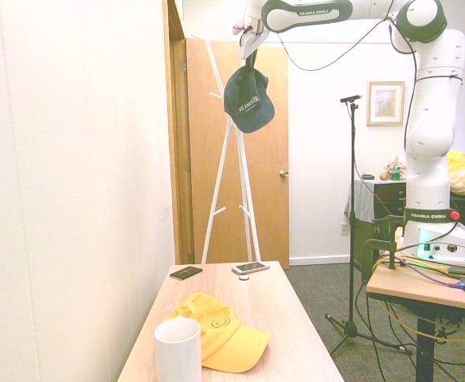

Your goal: Hang the cap

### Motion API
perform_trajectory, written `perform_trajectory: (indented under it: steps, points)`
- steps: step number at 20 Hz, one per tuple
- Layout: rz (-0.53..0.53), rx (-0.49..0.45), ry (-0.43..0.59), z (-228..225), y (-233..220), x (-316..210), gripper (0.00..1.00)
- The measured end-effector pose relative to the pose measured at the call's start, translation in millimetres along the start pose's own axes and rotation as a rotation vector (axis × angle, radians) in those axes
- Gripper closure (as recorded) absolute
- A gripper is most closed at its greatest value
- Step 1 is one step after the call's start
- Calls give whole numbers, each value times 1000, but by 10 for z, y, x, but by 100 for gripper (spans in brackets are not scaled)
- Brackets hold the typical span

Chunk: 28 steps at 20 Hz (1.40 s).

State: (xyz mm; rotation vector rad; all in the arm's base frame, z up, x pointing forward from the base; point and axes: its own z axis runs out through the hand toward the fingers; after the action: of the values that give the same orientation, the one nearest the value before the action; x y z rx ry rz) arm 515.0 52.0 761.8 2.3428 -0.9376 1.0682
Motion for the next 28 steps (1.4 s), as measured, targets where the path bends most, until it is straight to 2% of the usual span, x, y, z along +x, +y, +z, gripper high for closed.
perform_trajectory:
  steps: [6,21,28]
  points:
    - [-8,-2,-10,-65,51,-194,0]
    - [13,-6,-30,-15,57,-236,0]
    - [1,159,-419,-167,35,-479,0]
